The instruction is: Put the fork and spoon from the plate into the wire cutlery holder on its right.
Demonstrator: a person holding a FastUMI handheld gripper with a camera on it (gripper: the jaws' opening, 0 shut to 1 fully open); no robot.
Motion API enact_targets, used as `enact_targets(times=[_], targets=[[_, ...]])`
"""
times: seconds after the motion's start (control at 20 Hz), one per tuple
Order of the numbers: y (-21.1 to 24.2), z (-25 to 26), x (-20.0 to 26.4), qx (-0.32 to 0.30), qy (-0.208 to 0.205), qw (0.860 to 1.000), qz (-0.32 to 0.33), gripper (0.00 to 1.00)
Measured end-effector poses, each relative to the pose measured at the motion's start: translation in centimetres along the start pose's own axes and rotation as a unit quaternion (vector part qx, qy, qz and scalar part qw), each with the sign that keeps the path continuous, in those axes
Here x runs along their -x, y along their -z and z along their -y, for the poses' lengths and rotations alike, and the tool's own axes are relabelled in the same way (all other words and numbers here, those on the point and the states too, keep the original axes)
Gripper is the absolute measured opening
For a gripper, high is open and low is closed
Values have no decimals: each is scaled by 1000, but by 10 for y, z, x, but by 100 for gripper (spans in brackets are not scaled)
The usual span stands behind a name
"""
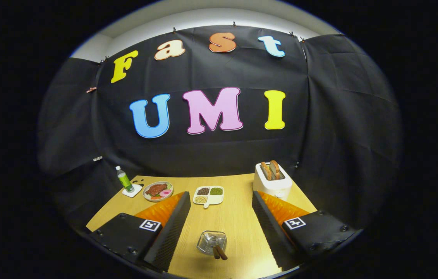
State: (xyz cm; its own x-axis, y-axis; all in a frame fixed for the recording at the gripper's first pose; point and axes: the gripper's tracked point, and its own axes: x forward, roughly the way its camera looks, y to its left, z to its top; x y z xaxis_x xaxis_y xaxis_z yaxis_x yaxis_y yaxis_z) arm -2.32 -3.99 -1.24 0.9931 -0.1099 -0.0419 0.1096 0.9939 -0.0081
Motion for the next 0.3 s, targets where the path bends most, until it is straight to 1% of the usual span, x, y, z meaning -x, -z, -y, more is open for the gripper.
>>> enact_targets(times=[0.1,0.3], targets=[[12,9,-1,3,6,1000,-12,99],[24,16,2,-18,4,999,-26,99]])
